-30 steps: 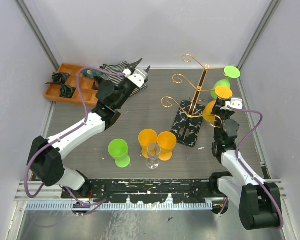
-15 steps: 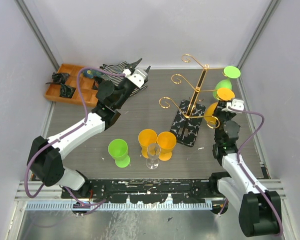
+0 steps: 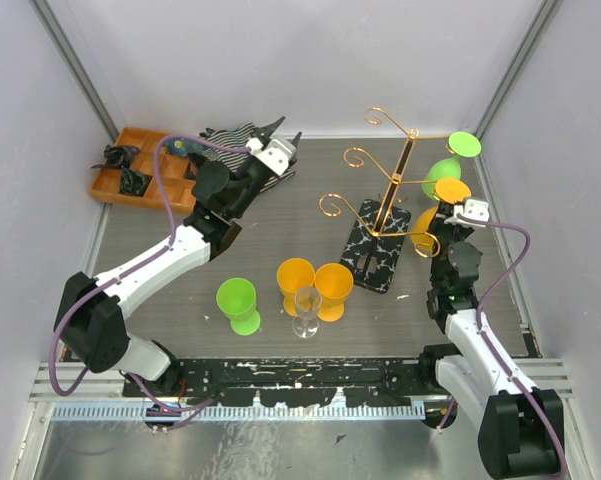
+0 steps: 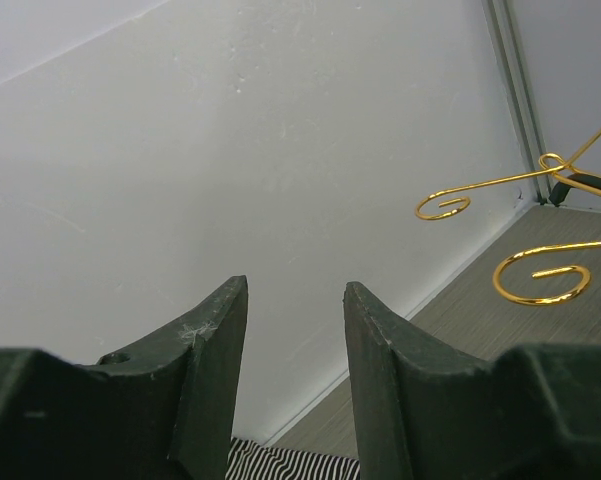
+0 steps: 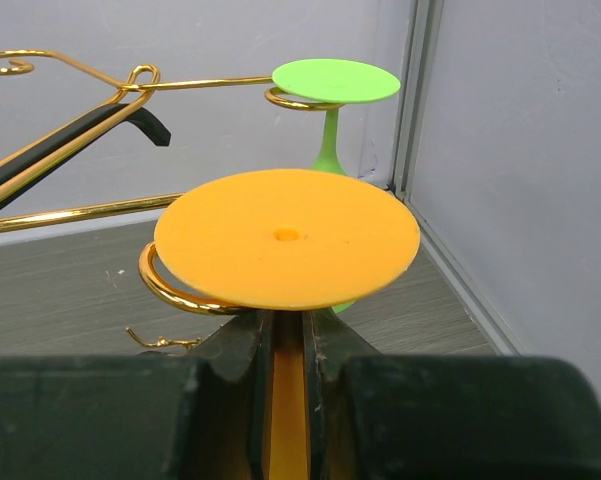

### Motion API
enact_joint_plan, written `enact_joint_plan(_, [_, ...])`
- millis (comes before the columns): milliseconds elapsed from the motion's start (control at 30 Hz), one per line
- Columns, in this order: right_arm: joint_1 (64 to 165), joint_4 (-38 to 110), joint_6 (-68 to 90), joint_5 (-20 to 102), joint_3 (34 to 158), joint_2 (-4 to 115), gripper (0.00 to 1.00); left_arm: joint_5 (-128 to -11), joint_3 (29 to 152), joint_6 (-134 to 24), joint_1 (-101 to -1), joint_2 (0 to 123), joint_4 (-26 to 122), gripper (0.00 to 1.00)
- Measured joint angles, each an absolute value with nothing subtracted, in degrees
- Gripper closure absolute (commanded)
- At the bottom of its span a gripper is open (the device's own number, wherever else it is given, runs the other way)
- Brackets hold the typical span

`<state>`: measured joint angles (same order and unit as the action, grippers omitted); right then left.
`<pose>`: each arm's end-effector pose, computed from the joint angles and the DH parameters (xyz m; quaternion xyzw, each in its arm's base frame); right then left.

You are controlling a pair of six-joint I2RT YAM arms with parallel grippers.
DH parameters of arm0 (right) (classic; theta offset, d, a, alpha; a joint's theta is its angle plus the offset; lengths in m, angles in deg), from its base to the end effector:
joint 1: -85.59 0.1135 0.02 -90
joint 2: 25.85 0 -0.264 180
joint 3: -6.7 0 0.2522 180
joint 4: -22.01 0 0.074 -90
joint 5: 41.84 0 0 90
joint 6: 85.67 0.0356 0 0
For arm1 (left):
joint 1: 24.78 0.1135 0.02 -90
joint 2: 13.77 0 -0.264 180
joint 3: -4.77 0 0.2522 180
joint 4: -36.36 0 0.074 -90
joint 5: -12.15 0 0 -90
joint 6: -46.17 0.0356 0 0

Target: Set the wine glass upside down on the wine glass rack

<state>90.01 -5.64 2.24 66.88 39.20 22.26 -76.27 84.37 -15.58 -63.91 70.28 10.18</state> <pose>0.1923 0.0034 0.2646 0.0910 0.6269 -0.0867 0.7689 0.2677 -0.2190 0.3971 0.3207 0.4605 -0.0862 0.8232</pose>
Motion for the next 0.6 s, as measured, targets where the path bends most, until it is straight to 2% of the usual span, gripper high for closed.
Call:
enact_joint_plan(300, [89.8, 0.6, 0.9, 63.2, 39.2, 17.0, 0.99, -76.2, 84.4, -15.6, -63.9, 70.3, 10.1, 0.50])
enact_joint_plan(600, [89.4, 1.8, 0.7, 57.4, 39.9, 17.1, 0.99, -76.3, 84.1, -16.0, -63.9, 70.3, 9.9, 0.49])
